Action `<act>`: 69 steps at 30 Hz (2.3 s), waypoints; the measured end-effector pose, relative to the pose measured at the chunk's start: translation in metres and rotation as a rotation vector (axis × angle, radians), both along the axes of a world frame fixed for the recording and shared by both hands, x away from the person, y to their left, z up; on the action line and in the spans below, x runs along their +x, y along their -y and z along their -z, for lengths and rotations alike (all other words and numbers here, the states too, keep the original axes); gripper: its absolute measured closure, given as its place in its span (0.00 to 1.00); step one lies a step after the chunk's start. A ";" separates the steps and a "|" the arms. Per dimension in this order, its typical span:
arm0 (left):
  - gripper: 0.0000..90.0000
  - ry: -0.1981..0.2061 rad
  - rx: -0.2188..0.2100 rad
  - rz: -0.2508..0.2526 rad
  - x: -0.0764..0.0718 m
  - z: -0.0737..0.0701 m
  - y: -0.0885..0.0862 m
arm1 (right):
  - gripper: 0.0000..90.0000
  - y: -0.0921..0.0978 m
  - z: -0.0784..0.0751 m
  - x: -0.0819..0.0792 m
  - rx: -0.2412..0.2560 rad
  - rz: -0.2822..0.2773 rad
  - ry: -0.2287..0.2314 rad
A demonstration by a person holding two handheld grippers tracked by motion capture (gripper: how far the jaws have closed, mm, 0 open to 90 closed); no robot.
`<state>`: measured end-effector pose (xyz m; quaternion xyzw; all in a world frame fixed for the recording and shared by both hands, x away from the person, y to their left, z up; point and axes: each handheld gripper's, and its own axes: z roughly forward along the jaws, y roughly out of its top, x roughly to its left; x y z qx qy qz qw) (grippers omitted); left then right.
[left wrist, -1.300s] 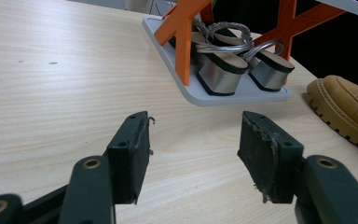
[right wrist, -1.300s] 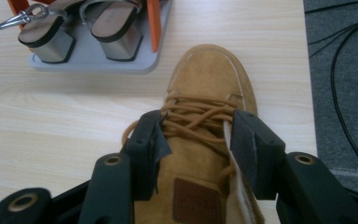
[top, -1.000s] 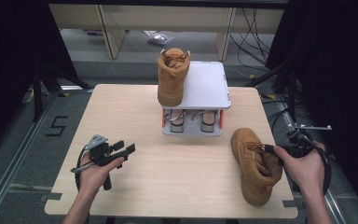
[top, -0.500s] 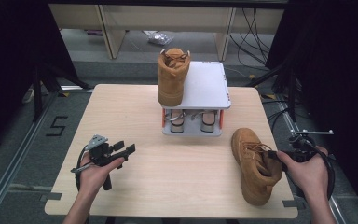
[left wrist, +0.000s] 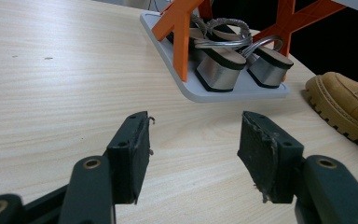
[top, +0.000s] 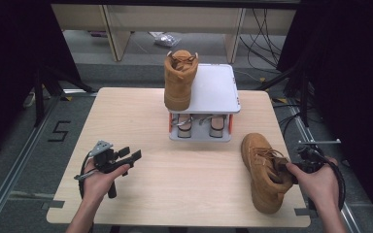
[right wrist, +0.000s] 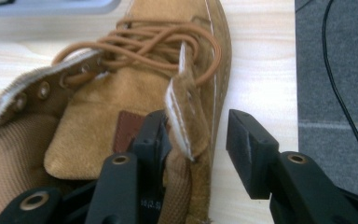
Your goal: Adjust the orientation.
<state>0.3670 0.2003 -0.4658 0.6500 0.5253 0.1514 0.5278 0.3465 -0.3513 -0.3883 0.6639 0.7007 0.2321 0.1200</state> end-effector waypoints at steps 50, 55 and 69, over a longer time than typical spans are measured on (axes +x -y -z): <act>0.48 -0.020 -0.008 0.005 0.002 0.005 0.000 | 0.92 0.009 0.003 0.013 0.149 0.070 -0.233; 0.48 -0.021 -0.010 0.003 0.004 0.005 0.000 | 0.93 0.019 0.006 0.015 0.178 0.042 -0.187; 0.48 -0.028 -0.012 0.008 0.007 0.006 0.001 | 0.93 0.025 0.003 0.016 0.340 0.161 -0.226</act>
